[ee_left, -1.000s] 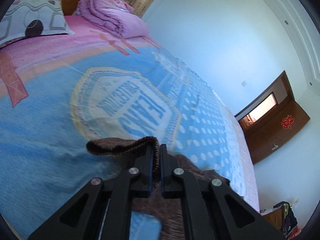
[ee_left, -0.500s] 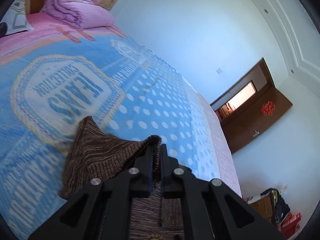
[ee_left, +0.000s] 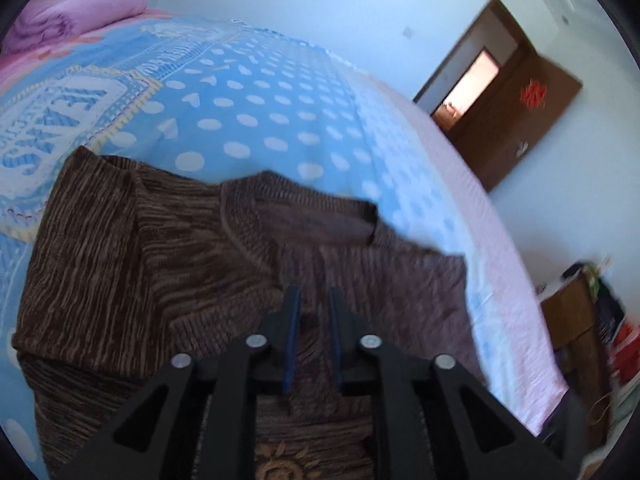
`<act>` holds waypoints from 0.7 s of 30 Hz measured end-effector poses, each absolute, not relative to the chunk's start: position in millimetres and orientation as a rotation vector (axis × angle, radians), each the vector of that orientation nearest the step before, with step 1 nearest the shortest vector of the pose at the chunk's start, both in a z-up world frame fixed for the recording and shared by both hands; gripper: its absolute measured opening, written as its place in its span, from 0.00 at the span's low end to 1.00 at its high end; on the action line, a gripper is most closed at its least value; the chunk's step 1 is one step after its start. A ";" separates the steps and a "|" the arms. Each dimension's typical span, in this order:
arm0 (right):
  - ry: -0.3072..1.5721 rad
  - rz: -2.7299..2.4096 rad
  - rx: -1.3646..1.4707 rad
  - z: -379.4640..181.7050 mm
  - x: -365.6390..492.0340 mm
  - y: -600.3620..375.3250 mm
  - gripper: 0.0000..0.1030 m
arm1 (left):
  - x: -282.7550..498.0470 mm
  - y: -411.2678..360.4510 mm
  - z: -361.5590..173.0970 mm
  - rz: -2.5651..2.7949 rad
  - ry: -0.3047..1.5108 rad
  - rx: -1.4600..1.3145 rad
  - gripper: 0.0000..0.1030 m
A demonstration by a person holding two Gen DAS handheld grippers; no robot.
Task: Fold small clothes
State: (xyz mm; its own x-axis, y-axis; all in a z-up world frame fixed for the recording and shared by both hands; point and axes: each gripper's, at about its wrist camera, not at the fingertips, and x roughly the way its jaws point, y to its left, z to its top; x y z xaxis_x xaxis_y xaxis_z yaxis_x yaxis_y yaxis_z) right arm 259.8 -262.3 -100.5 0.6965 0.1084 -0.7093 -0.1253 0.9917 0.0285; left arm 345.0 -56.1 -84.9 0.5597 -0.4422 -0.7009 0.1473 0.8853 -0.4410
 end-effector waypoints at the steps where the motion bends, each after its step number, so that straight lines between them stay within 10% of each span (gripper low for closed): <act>1: 0.789 0.132 -0.018 -100.4 259.8 -263.2 0.78 | 336.9 -56.4 -82.4 -0.365 0.902 -0.327 0.19; 4: 0.787 0.136 -0.010 -100.0 259.8 -265.2 0.78 | 313.9 -39.4 -68.9 -0.349 0.826 -0.232 0.39; 6: 0.786 0.137 -0.009 -100.4 260.0 -266.1 0.78 | 304.8 -16.1 -63.8 -0.204 0.756 -0.121 0.78; 21: 0.751 0.138 0.083 -63.3 270.8 -239.7 0.78 | 308.7 97.0 -121.5 0.213 0.836 0.050 0.89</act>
